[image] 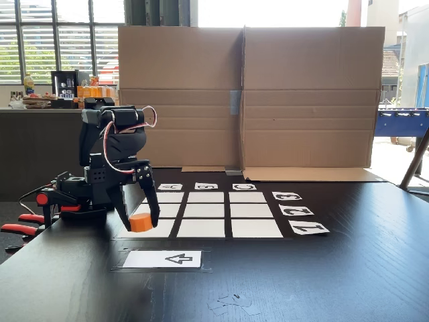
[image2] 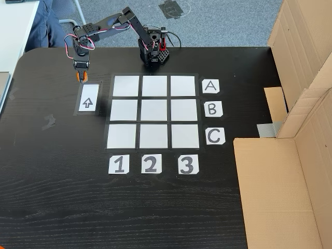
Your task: Pick up the round, orange token and place it in the grid on square A1.
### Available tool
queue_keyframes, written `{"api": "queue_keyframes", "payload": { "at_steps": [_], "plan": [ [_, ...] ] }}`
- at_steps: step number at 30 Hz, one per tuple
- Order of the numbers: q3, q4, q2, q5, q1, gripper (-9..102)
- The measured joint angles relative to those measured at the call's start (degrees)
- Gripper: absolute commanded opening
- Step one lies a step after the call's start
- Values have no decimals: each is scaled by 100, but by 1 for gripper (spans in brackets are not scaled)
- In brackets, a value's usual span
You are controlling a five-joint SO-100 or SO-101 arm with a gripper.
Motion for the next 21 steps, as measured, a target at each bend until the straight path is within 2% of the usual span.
{"api": "queue_keyframes", "payload": {
  "at_steps": [9, 21],
  "plan": [
    [229, 158, 1406, 0, 308, 14],
    [2136, 185, 3999, -26, 211, 14]
  ]
}}
